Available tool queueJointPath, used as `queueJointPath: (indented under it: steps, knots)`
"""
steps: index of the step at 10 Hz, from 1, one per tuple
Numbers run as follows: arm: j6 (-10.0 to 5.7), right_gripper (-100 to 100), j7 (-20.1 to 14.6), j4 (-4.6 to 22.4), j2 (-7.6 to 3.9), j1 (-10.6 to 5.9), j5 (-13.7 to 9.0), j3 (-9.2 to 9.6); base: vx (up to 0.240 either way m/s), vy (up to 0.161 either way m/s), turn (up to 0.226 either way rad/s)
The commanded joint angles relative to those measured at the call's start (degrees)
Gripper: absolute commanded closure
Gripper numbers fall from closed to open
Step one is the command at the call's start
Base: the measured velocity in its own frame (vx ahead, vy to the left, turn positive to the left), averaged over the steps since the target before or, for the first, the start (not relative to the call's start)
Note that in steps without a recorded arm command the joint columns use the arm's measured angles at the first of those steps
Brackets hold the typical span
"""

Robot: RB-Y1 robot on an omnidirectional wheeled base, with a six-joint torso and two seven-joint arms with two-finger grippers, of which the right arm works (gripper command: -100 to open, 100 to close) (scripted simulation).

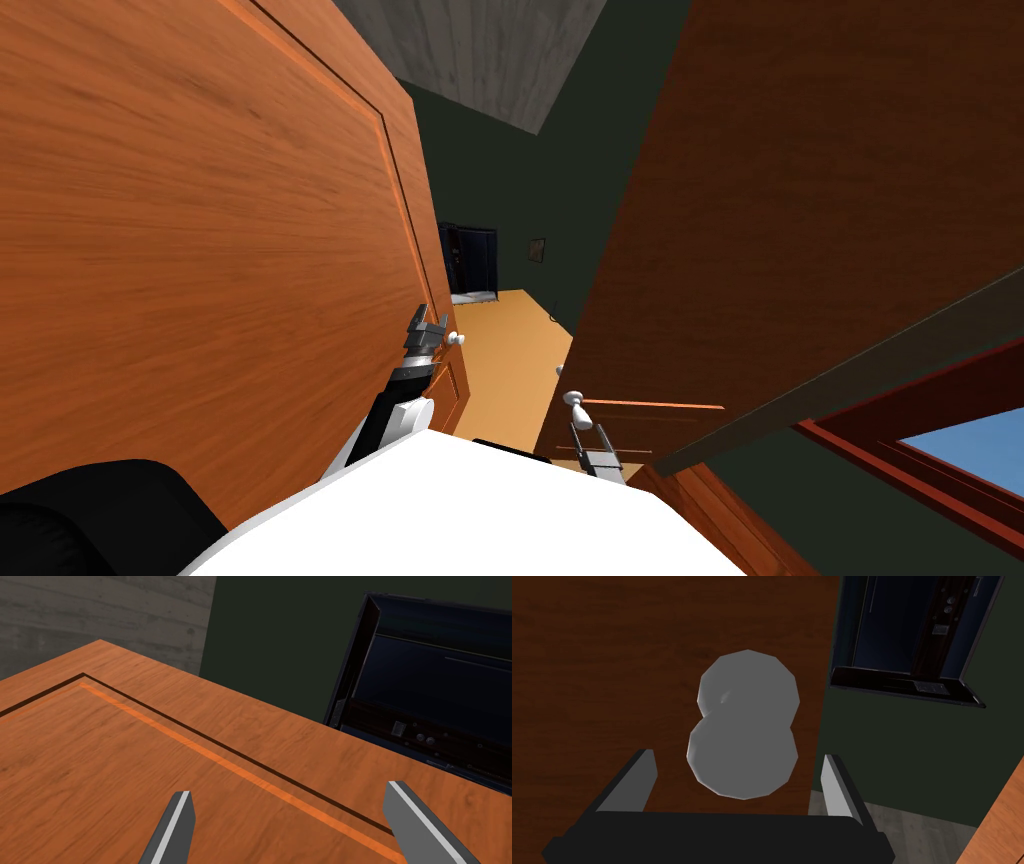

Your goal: Push the door open

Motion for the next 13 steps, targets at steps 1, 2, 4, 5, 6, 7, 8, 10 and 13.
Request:
queueJointPath:
  steps: [1,2,4,5,6,7,8,10,13]
  knots:
    - [0.00,-100,0.00,0.00,0.00,0.00,0.00,0.00,0.107,0.013,-0.007]
    - [0.00,100,0.00,0.00,0.00,0.00,0.00,0.00,-0.016,0.001,0.014]
    - [0.00,100,0.00,0.00,0.00,0.00,0.00,0.00,-0.031,-0.004,0.008]
    - [0.00,100,0.00,0.00,0.00,0.00,0.00,0.00,-0.020,-0.004,-0.005]
    - [0.00,100,0.00,0.00,0.00,0.00,0.00,0.00,-0.021,-0.001,-0.004]
    - [0.00,100,0.00,0.00,0.00,0.00,0.00,0.00,0.000,0.000,0.000]
    - [0.37,100,-1.83,0.65,0.07,-0.72,-0.49,-0.05,0.011,0.000,0.005]
    - [0.47,100,-3.95,1.26,0.14,-1.44,-1.15,-0.20,0.027,0.001,0.001]
    - [0.63,100,-7.55,2.27,0.25,-2.64,-2.25,-0.47,0.021,-0.001,0.001]
